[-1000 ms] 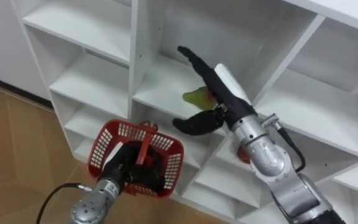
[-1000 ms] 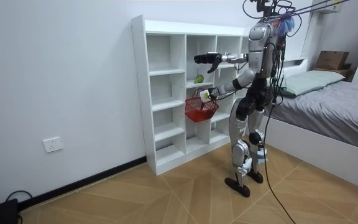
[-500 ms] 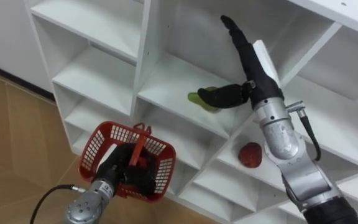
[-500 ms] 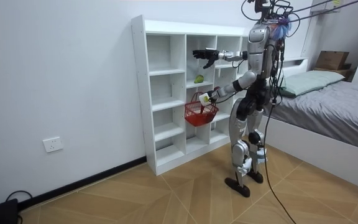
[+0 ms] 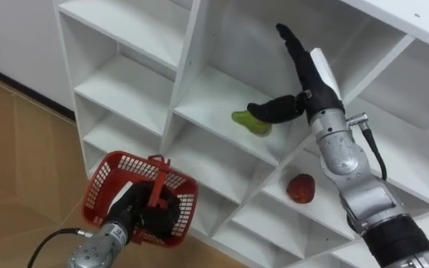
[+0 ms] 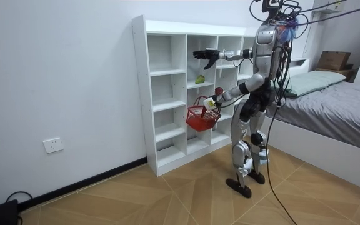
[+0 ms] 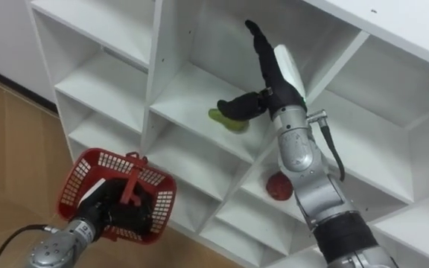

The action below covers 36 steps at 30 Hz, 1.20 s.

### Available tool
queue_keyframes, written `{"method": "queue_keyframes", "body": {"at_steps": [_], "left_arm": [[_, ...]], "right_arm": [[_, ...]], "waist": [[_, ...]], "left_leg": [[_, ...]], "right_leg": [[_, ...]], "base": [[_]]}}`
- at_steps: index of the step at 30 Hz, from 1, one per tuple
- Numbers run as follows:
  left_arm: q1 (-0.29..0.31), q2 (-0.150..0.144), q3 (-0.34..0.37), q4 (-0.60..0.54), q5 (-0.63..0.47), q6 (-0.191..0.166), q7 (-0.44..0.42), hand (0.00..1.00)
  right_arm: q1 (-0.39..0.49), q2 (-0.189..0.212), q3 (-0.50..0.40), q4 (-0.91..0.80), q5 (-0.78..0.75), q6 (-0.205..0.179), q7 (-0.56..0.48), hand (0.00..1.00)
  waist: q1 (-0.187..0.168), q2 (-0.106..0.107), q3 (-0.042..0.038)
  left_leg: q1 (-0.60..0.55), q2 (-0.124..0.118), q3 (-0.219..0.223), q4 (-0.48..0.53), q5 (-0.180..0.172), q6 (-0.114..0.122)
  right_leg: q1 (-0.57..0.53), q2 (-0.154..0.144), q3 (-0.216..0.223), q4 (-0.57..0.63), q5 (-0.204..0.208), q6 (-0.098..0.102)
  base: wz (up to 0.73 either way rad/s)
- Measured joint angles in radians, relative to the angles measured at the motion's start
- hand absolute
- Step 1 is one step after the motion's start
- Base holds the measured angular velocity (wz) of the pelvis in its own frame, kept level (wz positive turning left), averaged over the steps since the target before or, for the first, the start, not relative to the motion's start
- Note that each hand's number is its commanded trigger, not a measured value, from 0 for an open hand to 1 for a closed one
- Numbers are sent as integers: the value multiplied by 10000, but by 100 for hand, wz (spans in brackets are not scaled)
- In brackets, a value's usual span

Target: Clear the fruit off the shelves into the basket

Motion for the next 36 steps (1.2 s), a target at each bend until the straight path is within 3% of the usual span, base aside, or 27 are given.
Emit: {"method": "queue_keyframes", "body": {"at_steps": [7,12,23,29,36], "left_arm": [[68,-8,-29,-383,367,24,-261,100],[138,-3,-32,-396,363,37,-383,100],[221,58,-23,-497,363,473,-658,100],[224,120,-16,-497,364,695,-661,100],[314,151,-27,-497,359,863,-650,100]], "right_arm": [[-21,-188,0,861,-209,29,391,0],[-34,-260,19,1190,-180,100,619,0],[-33,-269,93,1165,-158,887,1437,0],[-32,-300,674,1200,-228,1229,1666,0],[-31,-306,699,1511,-270,1484,1749,0]], "waist": [[421,10,-15],[496,14,-12],[797,-21,-37],[802,-59,-54],[747,-75,-60]], "left_leg": [[-250,-1,-63,250,-21,5],[-290,-3,-112,314,-21,4],[-268,0,-75,256,-47,-4],[-86,-9,-31,139,-40,-3],[-93,-17,-69,157,-44,-6]], "right_leg": [[-134,18,11,44,12,-20],[-126,30,-3,53,17,-28],[-183,12,-9,164,13,-22],[-57,14,-5,155,10,-17],[-16,16,-15,149,6,-9]], "base": [[2],[3],[0],[-2],[0]]}}
